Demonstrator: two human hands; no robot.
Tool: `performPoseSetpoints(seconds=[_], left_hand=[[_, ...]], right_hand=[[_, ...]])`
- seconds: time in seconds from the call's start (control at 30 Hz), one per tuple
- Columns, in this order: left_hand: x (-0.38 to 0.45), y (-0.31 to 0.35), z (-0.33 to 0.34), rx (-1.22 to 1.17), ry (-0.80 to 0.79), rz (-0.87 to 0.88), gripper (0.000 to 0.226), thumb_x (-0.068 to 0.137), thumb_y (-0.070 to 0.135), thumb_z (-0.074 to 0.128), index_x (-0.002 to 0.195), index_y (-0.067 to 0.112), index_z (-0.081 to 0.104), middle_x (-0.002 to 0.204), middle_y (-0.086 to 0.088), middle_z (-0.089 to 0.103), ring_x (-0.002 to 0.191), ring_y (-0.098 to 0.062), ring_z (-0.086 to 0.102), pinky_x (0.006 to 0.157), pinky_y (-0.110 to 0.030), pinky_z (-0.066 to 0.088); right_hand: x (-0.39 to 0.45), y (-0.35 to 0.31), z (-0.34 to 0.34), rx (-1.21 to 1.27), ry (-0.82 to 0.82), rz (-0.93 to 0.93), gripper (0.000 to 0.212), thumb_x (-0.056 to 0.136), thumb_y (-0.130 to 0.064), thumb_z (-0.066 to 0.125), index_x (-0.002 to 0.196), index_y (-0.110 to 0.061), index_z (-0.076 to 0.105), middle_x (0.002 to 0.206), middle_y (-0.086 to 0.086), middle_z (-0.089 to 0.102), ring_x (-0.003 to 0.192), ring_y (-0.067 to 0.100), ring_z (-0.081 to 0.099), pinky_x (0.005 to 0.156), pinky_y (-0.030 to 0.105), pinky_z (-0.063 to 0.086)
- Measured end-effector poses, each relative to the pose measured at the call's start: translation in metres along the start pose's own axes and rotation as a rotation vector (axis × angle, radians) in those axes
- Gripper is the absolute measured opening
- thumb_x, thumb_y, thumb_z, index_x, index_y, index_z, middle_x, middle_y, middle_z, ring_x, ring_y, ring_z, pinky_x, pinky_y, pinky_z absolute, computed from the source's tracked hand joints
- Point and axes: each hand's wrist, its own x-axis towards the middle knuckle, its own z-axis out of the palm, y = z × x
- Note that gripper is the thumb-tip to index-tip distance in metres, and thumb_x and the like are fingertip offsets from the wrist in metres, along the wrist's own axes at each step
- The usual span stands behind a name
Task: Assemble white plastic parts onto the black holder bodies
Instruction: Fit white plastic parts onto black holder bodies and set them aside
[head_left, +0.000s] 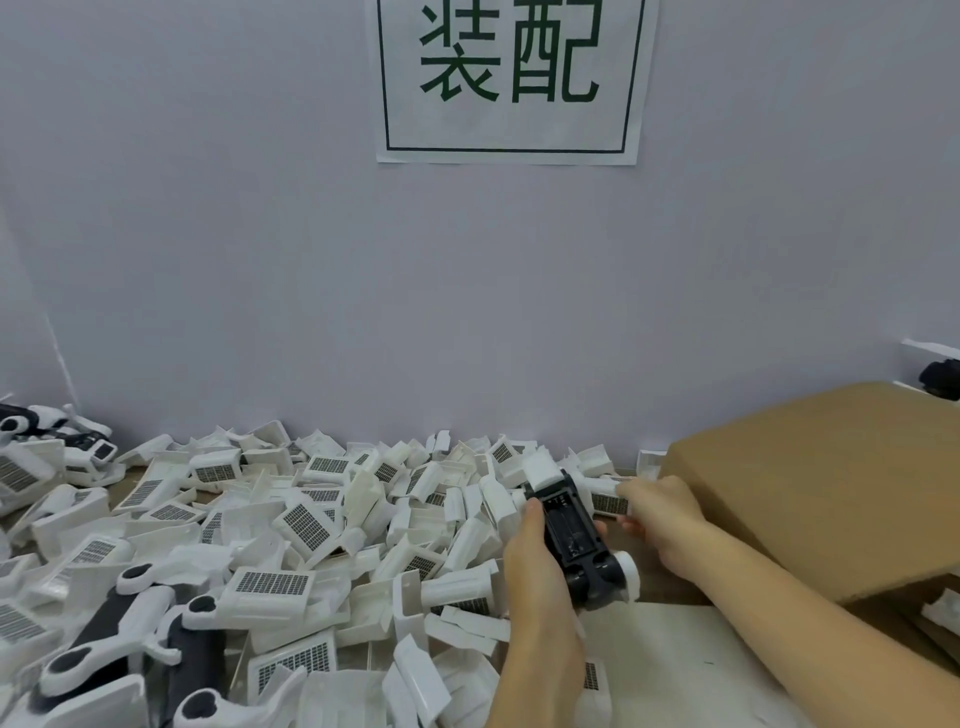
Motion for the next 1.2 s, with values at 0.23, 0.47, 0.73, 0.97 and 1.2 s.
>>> performPoseSetpoints(seconds=[0.23, 0.47, 0.73, 0.97, 1.2], left_hand=[[-0.002, 0.002, 0.001, 0.043, 0.018, 0.031, 0.038, 0.102, 0.039, 0.052, 0.112, 0.007, 0.07, 0.102, -0.024, 0.075, 0.083, -0.034, 0.072, 0.074, -0.044, 0.059], [0.004, -0.002, -0.001, 0.002, -0.023, 0.036, 0.045, 0.103, 0.036, 0.051, 0.074, 0.015, 0.078, 0.079, -0.018, 0.076, 0.058, -0.024, 0.071, 0.053, -0.031, 0.056], [0.004, -0.004, 0.001, 0.001, -0.01, 0.03, 0.036, 0.103, 0.036, 0.051, 0.092, 0.014, 0.076, 0.082, -0.018, 0.077, 0.06, -0.024, 0.072, 0.055, -0.033, 0.055], [0.0, -0.004, 0.002, 0.046, 0.023, 0.076, 0.038, 0.103, 0.034, 0.052, 0.086, 0.018, 0.081, 0.082, -0.013, 0.077, 0.069, -0.026, 0.071, 0.065, -0.038, 0.056], [-0.007, -0.005, 0.004, 0.119, -0.047, 0.138, 0.035, 0.102, 0.037, 0.052, 0.095, 0.014, 0.077, 0.084, -0.012, 0.078, 0.071, -0.025, 0.073, 0.064, -0.037, 0.058]], right_hand=[[0.017, 0.018, 0.02, 0.017, 0.016, 0.05, 0.012, 0.095, -0.002, 0.058, 0.103, -0.001, 0.068, 0.079, 0.021, 0.069, 0.061, 0.028, 0.058, 0.068, 0.041, 0.052], [0.002, 0.029, 0.015, -0.226, 0.286, -0.384, 0.015, 0.093, -0.019, 0.068, 0.088, -0.006, 0.073, 0.085, 0.01, 0.073, 0.085, 0.03, 0.067, 0.07, 0.033, 0.052], [-0.034, 0.005, -0.019, -0.476, 0.256, -0.553, 0.04, 0.099, -0.026, 0.059, 0.061, -0.017, 0.06, 0.066, 0.0, 0.064, 0.067, 0.022, 0.057, 0.057, 0.034, 0.043], [-0.089, -0.002, -0.046, 0.044, 0.059, -0.444, 0.013, 0.1, -0.025, 0.059, 0.103, -0.027, 0.072, 0.1, -0.001, 0.072, 0.084, 0.018, 0.069, 0.052, 0.026, 0.057], [-0.109, 0.009, -0.051, 0.207, -0.125, -0.299, 0.018, 0.102, -0.015, 0.047, 0.097, -0.017, 0.065, 0.089, 0.006, 0.075, 0.079, 0.022, 0.07, 0.053, 0.029, 0.052]])
